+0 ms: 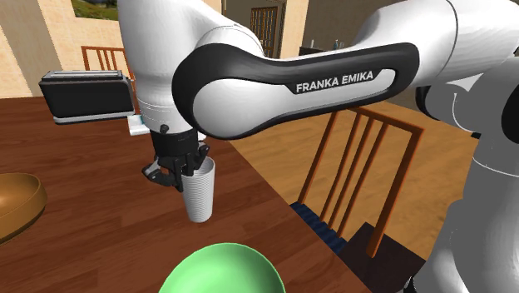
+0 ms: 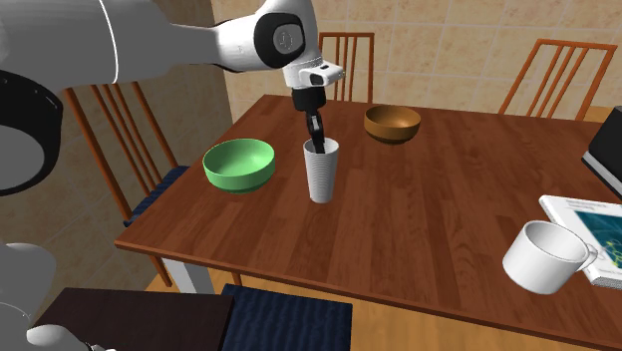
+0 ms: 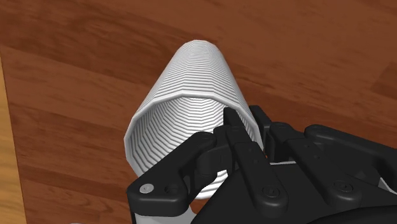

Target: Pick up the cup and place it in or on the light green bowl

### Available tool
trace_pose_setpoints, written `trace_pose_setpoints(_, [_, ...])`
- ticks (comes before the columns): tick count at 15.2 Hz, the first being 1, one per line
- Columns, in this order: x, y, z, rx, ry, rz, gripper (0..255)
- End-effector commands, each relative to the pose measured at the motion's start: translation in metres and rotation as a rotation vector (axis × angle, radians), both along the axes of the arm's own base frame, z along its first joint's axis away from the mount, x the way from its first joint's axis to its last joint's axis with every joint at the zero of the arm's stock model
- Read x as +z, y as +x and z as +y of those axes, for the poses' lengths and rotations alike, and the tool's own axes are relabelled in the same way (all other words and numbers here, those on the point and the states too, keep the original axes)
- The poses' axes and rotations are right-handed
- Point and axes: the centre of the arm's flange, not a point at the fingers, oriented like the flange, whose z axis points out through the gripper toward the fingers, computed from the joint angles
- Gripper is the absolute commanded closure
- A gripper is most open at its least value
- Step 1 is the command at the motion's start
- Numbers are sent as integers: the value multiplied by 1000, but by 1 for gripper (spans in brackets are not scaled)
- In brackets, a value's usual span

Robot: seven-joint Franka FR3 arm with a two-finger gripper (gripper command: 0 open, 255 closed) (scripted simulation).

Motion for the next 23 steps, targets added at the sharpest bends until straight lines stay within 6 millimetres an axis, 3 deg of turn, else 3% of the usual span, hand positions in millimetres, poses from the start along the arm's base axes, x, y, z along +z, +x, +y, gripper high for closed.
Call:
trace_pose_setpoints(1, [11,0,0,0,0,0,255])
trace_pose_setpoints(23, [127,0,0,0,0,0,255])
